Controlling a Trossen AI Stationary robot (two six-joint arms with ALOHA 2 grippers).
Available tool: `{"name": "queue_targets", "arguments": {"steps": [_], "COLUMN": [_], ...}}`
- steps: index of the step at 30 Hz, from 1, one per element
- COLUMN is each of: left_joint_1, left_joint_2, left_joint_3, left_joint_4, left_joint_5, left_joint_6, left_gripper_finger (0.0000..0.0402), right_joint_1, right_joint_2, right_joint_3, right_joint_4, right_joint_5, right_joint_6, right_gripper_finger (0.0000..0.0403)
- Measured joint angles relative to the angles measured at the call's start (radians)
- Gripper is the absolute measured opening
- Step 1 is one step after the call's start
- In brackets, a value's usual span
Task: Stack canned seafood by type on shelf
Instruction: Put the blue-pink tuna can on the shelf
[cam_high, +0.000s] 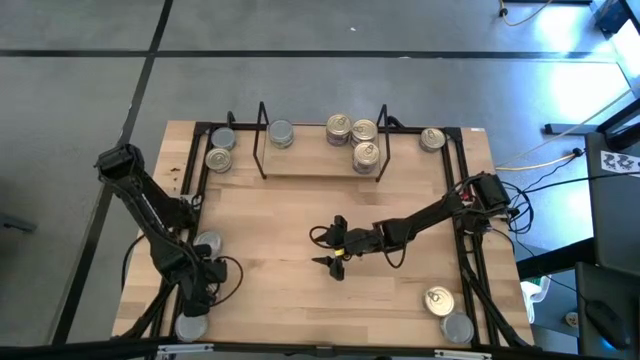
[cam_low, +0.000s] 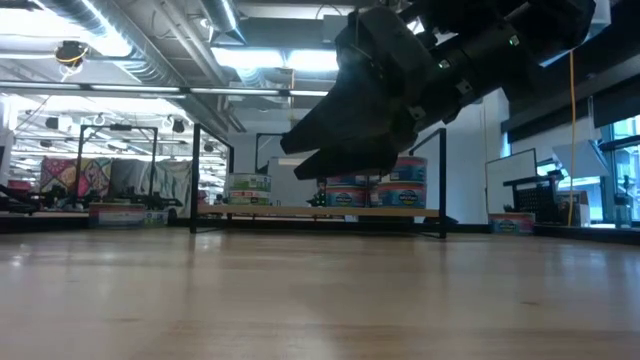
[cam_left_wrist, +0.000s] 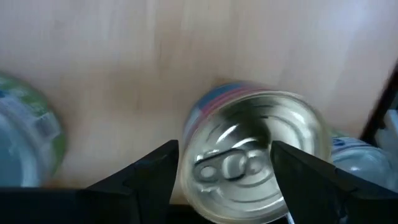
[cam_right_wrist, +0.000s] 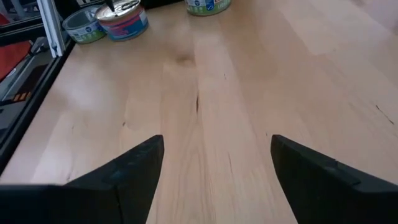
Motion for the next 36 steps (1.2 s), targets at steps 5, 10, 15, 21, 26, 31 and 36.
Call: {"name": "queue_targets", "arguments": {"steps": [5, 10, 15, 21, 26, 31, 36], "left_joint_1": [0.004, 0.046, 0.141, 0.311, 0.468, 0.615, 0.685], "left_joint_2": [0.014, 0.044, 0.095, 0.174, 0.257, 0.332, 0.319], "left_joint_3": [-0.015, -0.016, -0.016, -0.018, -0.020, 0.004, 0.112], "left_joint_4": [0.025, 0.103, 0.195, 0.432, 0.678, 0.864, 0.720], "left_joint_5": [-0.098, -0.212, -0.353, -0.427, -0.401, -0.388, -0.387], "left_joint_6": [0.037, 0.130, 0.305, 0.579, 0.811, 0.996, 1.094], "left_gripper_finger": [0.0253, 0.0253, 0.0253, 0.0253, 0.0253, 0.0253, 0.0253], "right_joint_1": [0.000, 0.000, 0.000, 0.000, 0.000, -0.001, -0.001], "right_joint_2": [0.000, 0.000, -0.011, -0.078, -0.140, -0.169, -0.182], "right_joint_3": [0.000, 0.000, 0.001, 0.006, 0.005, 0.005, 0.036], "right_joint_4": [0.000, -0.012, -0.135, -0.250, -0.338, -0.390, -0.392], "right_joint_5": [0.000, -0.013, -0.123, -0.159, -0.128, -0.090, -0.049], "right_joint_6": [0.000, -0.002, -0.002, -0.053, -0.124, -0.194, -0.285], "right_gripper_finger": [0.0293, 0.0293, 0.0293, 0.0293, 0.0293, 0.0293, 0.0293]}}
